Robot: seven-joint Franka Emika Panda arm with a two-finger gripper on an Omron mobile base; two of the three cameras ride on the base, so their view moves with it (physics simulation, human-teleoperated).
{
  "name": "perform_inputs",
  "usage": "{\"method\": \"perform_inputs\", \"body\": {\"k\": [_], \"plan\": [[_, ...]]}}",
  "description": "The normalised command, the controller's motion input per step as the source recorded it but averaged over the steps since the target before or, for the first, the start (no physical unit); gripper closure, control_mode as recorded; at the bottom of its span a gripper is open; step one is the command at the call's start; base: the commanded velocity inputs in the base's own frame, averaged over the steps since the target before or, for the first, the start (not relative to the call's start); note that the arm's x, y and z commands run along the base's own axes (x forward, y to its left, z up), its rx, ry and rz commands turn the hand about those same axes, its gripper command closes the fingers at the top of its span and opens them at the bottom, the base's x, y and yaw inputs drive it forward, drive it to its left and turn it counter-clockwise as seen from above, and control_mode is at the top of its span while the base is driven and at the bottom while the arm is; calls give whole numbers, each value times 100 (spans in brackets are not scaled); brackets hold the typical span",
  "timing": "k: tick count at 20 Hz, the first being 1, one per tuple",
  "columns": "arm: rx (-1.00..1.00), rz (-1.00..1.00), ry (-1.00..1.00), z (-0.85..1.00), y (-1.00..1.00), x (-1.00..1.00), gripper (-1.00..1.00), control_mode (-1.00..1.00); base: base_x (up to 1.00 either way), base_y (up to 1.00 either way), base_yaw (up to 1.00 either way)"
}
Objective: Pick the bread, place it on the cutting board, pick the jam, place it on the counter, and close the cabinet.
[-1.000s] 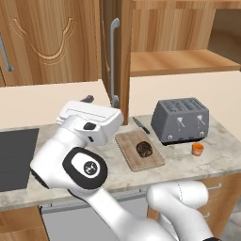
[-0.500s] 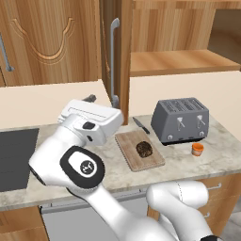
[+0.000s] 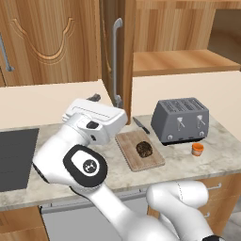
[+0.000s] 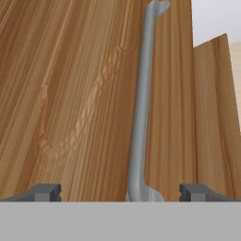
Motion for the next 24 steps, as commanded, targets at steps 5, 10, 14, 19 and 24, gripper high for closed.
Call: {"method": "perform_inputs", "body": {"k": [5,10,14,19,24], "plan": [[0,-1,-1,0,-14,0,-100,-100,0,0,0],[0,-2,-1,0,-24,0,-100,-100,0,0,0],[0,-1,0,0,-29,0,-100,-100,0,0,0],[0,0,0,0,-30,0,-100,-100,0,0,0],[0,0,0,0,-29,7,-100,-100,0,0,0]]}}
